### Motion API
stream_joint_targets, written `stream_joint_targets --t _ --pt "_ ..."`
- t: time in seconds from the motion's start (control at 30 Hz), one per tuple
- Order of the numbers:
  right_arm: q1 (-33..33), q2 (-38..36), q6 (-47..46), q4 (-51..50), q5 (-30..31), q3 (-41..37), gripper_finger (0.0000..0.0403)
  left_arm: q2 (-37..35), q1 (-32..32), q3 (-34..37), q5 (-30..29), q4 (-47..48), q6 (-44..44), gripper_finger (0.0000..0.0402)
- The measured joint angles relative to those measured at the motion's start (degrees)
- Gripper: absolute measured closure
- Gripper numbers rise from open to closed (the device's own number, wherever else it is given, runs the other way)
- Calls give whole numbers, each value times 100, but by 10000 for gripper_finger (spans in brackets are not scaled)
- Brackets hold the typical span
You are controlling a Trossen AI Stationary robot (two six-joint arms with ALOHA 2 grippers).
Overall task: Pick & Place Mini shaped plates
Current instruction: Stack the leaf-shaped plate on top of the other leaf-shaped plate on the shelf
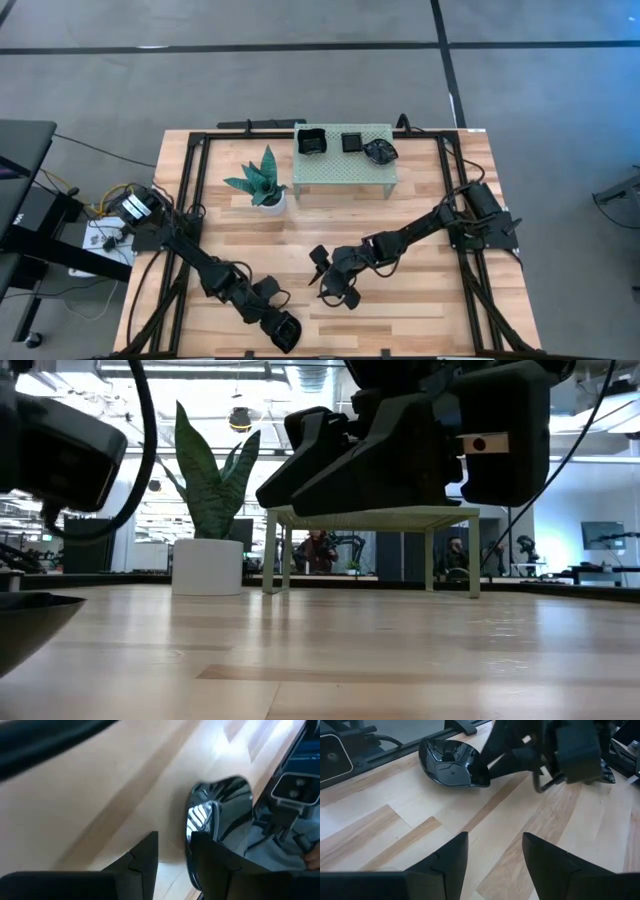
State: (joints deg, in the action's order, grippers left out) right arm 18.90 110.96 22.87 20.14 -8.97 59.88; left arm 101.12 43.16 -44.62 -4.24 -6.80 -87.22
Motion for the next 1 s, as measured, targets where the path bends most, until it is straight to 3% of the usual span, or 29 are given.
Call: stream_joint_targets --t 0.2,0.43,0.77,1.0 --pt "-1 -2 0 -41 0 0 223 355 2 -4 165 -782 601 295" --pt "0 -2 65 -13 -2 -4 224 321 -61 4 119 -704 1230 389" --pt "221 -4 327 349 -187 -4 239 66 -714 4 106 -620 1873 395" --pt "527 -11 1393 235 -224 -4 252 -522 -1595 4 1270 -511 2439 394"
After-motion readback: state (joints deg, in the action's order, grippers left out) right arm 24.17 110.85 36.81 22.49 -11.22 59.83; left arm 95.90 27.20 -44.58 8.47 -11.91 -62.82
